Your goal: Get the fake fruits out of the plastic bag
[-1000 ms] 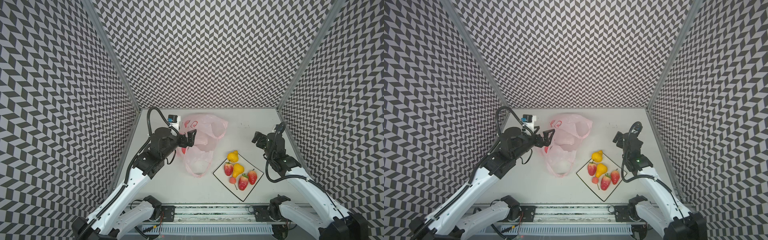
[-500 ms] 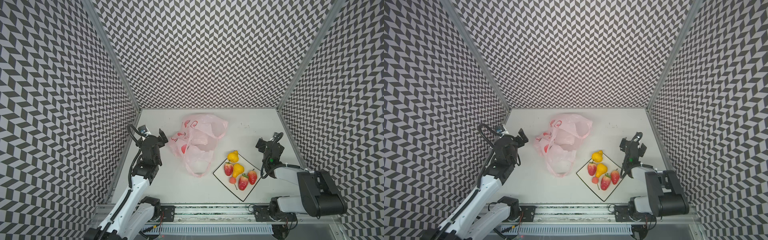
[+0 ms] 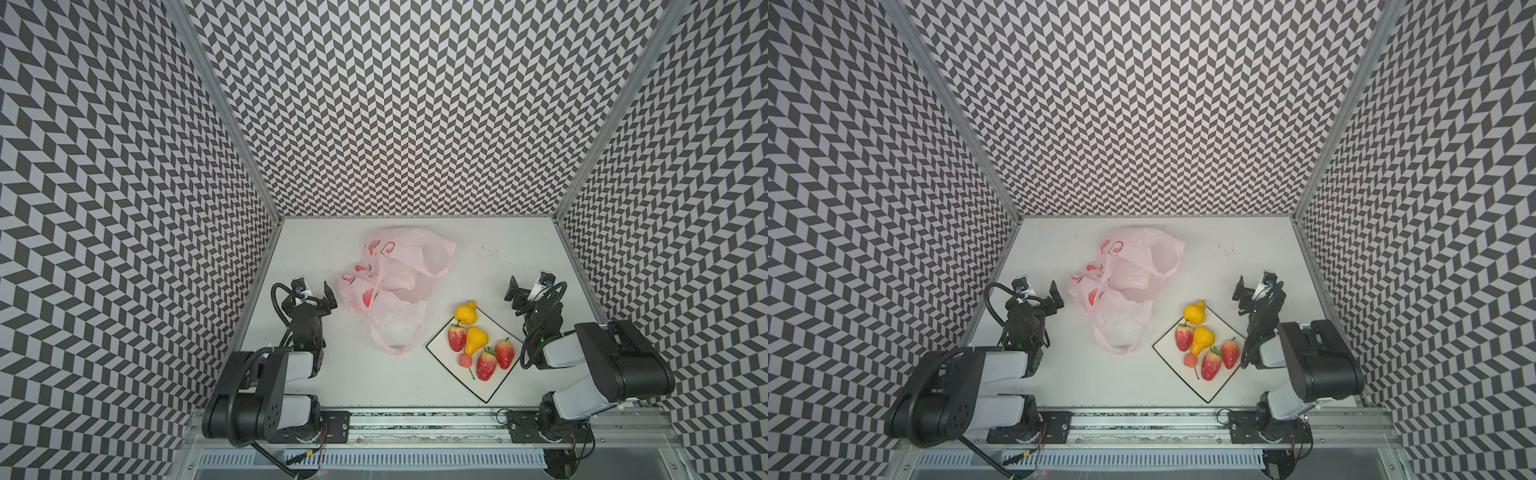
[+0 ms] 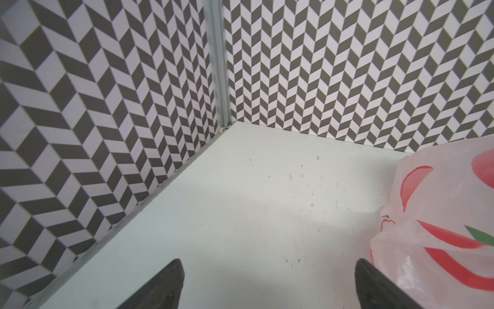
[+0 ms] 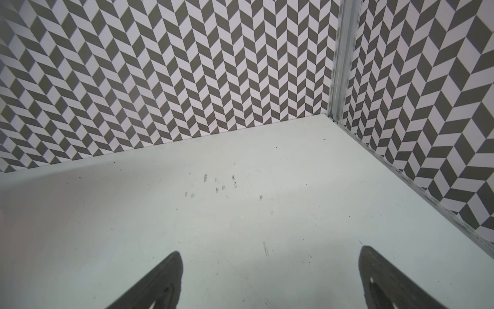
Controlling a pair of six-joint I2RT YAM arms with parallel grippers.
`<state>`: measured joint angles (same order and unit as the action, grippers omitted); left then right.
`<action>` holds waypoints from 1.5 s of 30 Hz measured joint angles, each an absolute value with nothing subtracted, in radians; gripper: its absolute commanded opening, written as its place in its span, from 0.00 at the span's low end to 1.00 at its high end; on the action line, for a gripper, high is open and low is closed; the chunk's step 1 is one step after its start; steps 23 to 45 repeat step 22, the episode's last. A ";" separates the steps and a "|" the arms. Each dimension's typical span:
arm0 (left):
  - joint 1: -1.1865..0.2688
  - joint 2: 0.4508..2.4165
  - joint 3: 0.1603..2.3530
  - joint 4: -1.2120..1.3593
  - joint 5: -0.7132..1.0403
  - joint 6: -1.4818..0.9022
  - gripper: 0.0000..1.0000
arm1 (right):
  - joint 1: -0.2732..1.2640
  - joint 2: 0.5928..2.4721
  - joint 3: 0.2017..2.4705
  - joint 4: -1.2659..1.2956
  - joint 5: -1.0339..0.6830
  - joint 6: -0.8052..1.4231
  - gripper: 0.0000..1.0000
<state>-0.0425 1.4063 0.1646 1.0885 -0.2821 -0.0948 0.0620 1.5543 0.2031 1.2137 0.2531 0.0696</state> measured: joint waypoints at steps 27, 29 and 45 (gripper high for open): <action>-0.046 1.565 0.246 1.250 -0.245 -0.046 1.00 | 0.062 1.559 0.203 1.314 0.245 0.060 1.00; -0.046 1.565 0.246 1.250 -0.245 -0.046 1.00 | 0.062 1.559 0.203 1.314 0.245 0.060 1.00; -0.046 1.565 0.246 1.250 -0.245 -0.046 1.00 | 0.062 1.559 0.203 1.314 0.245 0.060 1.00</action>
